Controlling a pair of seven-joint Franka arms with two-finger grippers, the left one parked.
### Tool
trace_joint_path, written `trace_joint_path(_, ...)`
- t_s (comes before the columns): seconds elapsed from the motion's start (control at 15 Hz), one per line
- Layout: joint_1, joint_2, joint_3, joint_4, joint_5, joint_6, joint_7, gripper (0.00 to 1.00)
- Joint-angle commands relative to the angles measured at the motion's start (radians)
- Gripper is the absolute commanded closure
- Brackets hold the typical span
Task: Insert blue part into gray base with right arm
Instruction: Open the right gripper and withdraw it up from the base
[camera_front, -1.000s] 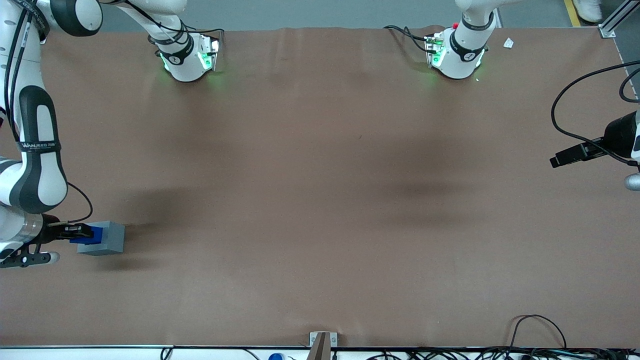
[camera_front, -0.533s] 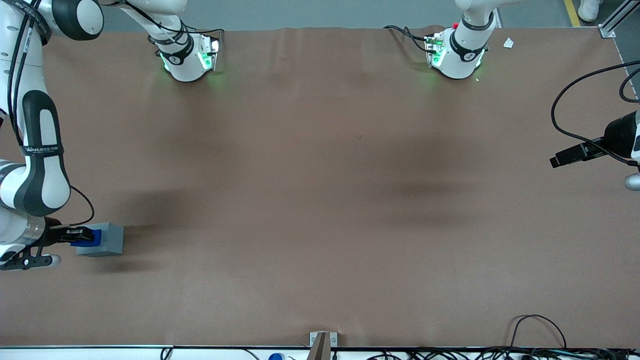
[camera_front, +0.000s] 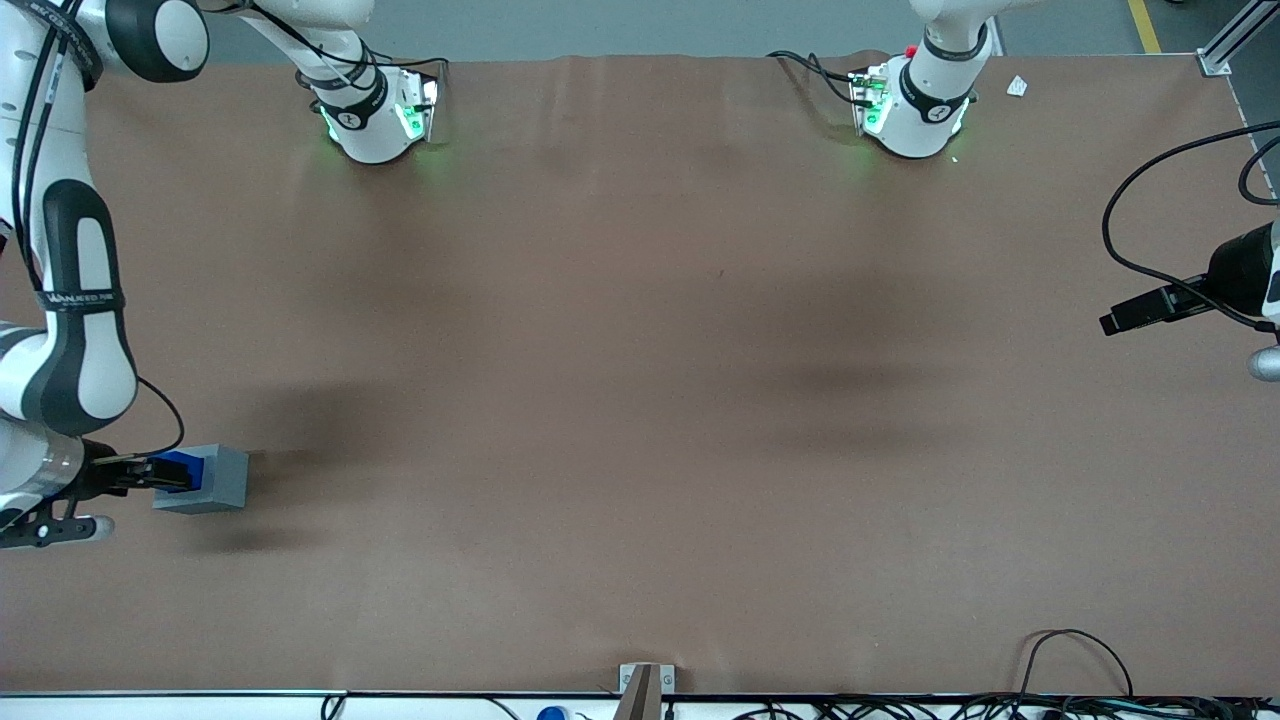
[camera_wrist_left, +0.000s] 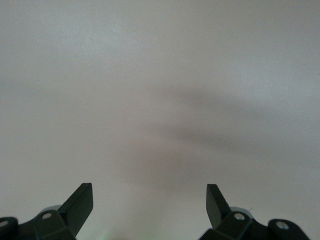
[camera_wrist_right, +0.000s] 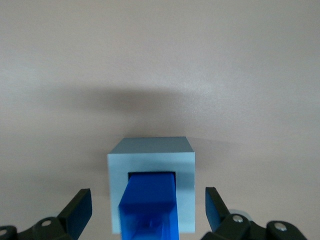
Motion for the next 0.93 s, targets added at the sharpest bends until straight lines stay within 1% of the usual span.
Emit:
trace_joint_path(0.0, 0.008, -0.145, 0.009, -0.033, -0.009, -0.114, 0.010, 0.00)
trace_joint_path(0.13, 0.022, -0.224, 0.009, -0.035, -0.010, -0.185, 0.007, 0.00)
trace_joint_path(0.4, 0.083, -0.365, 0.008, -0.032, -0.013, -0.312, 0.026, 0.00)
trace_joint_path(0.47, 0.111, -0.394, 0.006, -0.027, -0.042, -0.352, 0.063, 0.00)
trace_joint_path(0.53, 0.134, -0.416, 0.012, -0.024, -0.094, -0.384, 0.095, 0.00)
trace_joint_path(0.6, 0.151, -0.443, 0.014, -0.021, -0.110, -0.403, 0.111, 0.00)
trace_joint_path(0.73, 0.175, -0.504, 0.019, -0.010, -0.101, -0.436, 0.160, 0.00)
trace_joint_path(0.87, 0.200, -0.569, 0.019, -0.026, -0.098, -0.516, 0.241, 0.00)
